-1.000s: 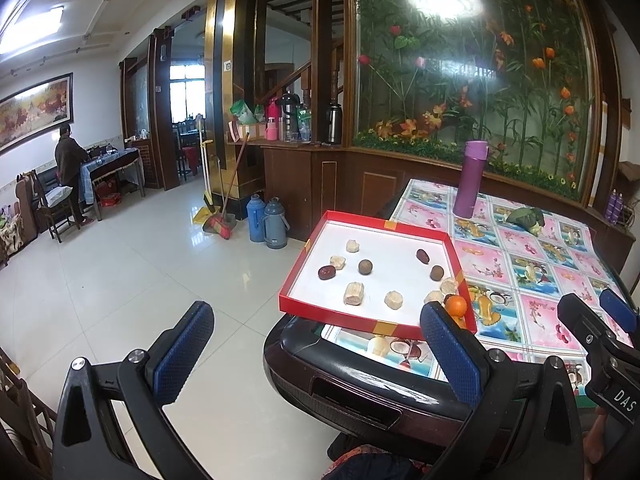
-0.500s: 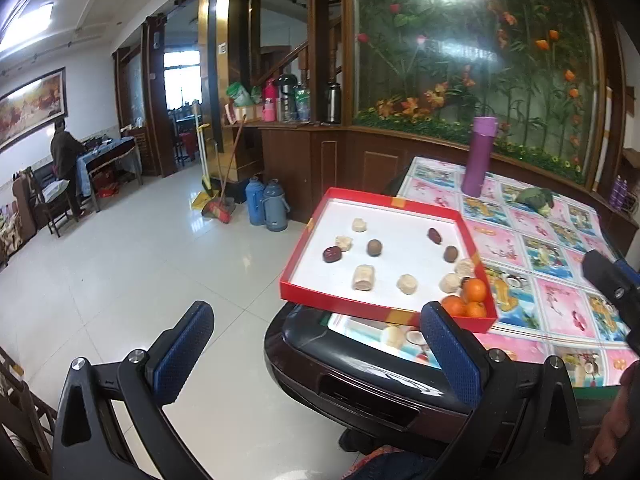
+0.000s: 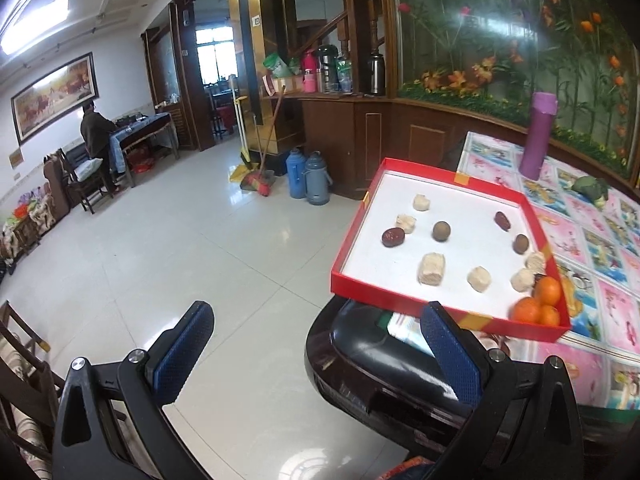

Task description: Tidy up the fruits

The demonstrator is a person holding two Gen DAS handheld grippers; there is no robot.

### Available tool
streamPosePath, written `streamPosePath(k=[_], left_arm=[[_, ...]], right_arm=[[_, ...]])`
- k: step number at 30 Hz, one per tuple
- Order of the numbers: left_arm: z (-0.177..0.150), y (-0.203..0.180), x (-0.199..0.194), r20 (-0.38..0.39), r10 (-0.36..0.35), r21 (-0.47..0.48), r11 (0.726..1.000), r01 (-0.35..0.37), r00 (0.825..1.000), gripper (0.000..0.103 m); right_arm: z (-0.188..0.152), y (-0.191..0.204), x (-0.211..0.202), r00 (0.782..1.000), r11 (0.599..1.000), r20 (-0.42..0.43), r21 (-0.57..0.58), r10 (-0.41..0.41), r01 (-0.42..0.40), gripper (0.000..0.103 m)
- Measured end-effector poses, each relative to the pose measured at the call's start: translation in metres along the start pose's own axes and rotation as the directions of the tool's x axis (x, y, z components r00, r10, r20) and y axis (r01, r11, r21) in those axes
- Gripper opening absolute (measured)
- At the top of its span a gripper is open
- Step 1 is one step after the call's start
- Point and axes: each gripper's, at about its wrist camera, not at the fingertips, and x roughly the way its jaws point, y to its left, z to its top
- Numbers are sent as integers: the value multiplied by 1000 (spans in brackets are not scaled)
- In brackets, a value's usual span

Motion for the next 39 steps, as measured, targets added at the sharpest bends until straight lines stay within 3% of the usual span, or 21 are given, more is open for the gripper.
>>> streamPosePath(k=[10, 17, 21, 29, 39], left_arm=[[33, -29, 30, -76, 47, 24, 999, -45, 996, 103], [60, -56, 31, -73, 58, 24, 998, -56, 996, 103], [66, -68, 33, -48, 56, 19, 998, -55, 997, 103], [63, -86, 44, -56, 18, 48, 999, -15, 998, 103], [63, -78, 41, -43, -25, 30, 999, 27, 999, 103]], right_arm=[[22, -13, 67, 996, 996, -28, -12, 84, -84, 103], [24, -32, 85, 995, 995, 28, -10, 98, -98, 103], [21, -48, 90, 991, 991, -30, 42, 131, -130, 103], [18, -51, 97, 995, 995, -47, 41, 90, -88, 103], [11, -46, 101, 999, 999, -18, 9, 40, -40, 103]])
